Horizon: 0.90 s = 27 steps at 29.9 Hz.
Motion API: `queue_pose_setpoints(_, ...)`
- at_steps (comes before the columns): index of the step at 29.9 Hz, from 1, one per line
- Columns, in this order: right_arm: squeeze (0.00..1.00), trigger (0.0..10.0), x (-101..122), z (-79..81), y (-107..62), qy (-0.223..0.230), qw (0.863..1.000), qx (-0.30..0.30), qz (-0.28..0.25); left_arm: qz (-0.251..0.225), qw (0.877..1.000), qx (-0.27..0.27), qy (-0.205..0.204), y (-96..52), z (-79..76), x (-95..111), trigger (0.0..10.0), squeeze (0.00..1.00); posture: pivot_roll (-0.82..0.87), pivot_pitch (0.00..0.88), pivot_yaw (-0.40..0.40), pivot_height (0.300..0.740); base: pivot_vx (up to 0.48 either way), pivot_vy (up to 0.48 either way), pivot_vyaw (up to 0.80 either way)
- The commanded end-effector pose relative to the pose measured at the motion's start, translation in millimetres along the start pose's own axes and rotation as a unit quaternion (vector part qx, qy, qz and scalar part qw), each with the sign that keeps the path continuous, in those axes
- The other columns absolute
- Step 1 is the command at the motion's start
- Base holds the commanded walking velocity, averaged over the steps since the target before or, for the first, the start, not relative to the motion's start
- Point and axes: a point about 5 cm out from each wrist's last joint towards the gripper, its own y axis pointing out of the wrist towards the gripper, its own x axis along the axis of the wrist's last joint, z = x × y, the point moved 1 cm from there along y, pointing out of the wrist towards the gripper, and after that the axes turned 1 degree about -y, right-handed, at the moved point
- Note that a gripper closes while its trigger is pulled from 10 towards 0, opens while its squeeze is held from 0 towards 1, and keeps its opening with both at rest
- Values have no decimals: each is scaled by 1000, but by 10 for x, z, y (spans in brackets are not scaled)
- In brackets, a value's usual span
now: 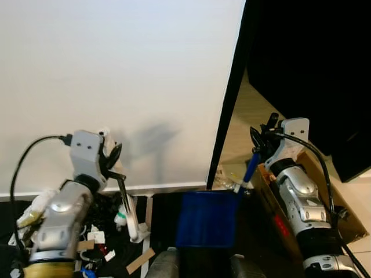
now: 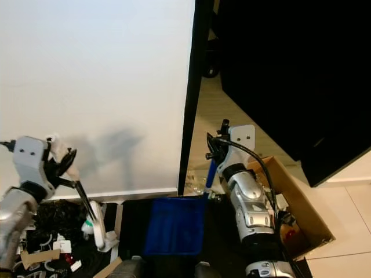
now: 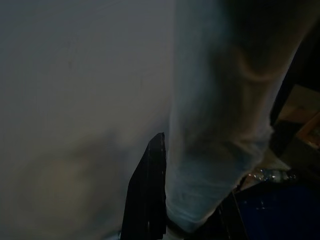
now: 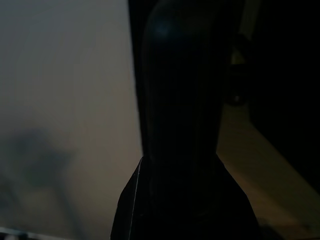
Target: Sweep floor
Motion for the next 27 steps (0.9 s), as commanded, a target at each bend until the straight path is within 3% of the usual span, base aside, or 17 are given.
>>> queue_pose_setpoints(1, 0, 10000, 0, -14, 16, 2, 1000, 3, -4, -23, 999, 1, 32, -61, 206, 198, 10000, 0, 216, 206, 22, 740, 0, 0, 0)
queue_pose_setpoints(3, 0, 10000, -38, -41, 26, -12, 1000, 10, 7, -11, 998, 2, 54, -140, 439, 263, 10000, 0, 220, 225, 34, 740, 0, 0, 0)
queue_pose_setpoints(5, 0, 10000, -38, -41, 26, -12, 1000, 10, 7, -11, 998, 2, 54, -140, 439, 263, 10000, 0, 220, 225, 34, 740, 0, 0, 0)
queue_pose_setpoints(8, 0, 10000, -54, -77, 43, -10, 1000, 7, 10, 14, 996, -9, 86, -241, 571, 220, 10000, 0, 225, 243, 36, 740, 0, 0, 0)
queue_pose_setpoints(15, 0, 10000, -41, -92, 64, -9, 1000, 5, 4, 39, 995, -38, 81, -376, 655, 212, 10000, 0, 232, 262, 35, 740, 0, 0, 0)
queue_pose_setpoints(18, 0, 10000, -54, -86, 78, -10, 1000, 4, 5, 51, 994, -30, 92, -408, 682, 108, 10000, 0, 229, 264, 33, 740, 0, 0, 0)
queue_pose_setpoints(27, 0, 10000, 65, -133, 157, -49, 999, -13, -19, 39, 998, 19, 41, -417, 627, -387, 10000, 0, 185, 302, 10, 740, 0, 0, 0)
